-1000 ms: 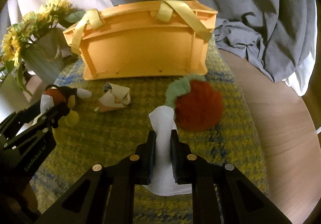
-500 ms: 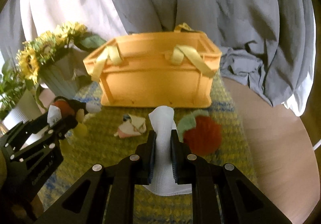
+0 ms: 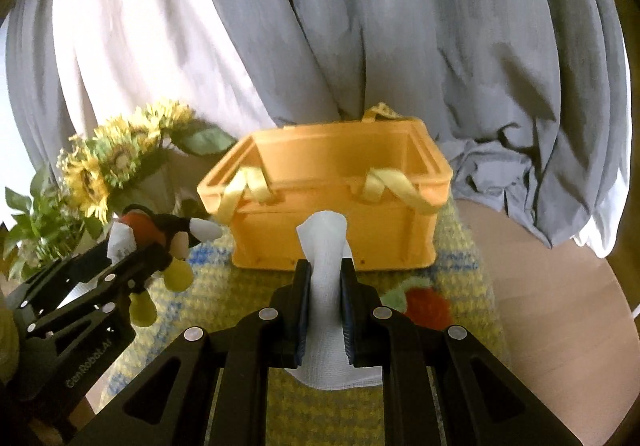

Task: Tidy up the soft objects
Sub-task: 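Lift and carry the Mickey plush and white cloth over the orange crate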

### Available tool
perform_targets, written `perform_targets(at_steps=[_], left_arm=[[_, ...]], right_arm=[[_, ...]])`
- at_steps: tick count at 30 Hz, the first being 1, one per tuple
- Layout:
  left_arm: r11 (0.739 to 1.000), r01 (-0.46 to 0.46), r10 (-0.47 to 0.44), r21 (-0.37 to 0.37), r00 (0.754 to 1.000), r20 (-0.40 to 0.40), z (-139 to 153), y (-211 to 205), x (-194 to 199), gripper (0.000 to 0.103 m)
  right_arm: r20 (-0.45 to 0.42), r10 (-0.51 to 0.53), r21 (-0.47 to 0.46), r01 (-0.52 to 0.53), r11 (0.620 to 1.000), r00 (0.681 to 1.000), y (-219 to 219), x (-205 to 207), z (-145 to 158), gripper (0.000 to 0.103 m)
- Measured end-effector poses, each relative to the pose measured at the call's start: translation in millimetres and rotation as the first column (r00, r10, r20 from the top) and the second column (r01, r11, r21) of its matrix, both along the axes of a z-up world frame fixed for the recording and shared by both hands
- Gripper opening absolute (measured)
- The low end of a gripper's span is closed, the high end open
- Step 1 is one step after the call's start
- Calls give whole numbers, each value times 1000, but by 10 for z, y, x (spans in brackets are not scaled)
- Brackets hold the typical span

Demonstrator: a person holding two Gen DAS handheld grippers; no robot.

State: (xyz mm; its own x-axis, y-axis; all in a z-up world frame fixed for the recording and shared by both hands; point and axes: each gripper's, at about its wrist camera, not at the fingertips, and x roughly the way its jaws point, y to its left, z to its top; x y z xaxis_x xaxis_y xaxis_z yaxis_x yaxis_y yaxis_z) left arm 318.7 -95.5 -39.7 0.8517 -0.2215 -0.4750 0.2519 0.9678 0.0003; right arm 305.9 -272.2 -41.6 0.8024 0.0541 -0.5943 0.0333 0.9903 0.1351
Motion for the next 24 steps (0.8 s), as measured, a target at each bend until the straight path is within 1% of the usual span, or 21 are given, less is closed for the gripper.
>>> perform_targets(at_steps=[10,14,24], left_arm=[[1000,15,-15,10,996,93,364,-72,47,45],[999,32,-31,-9,994,102,470,-100,96,45],[998,56,-53,-19,991,122,644,-217,300,45]], right_arm=[[71,6,11,-7,1000,997,-41,46,314,15],[89,6,26,-9,1000,996,-67,92,417,15],[103,21,66,-28,997,994,-162,325,566,15]])
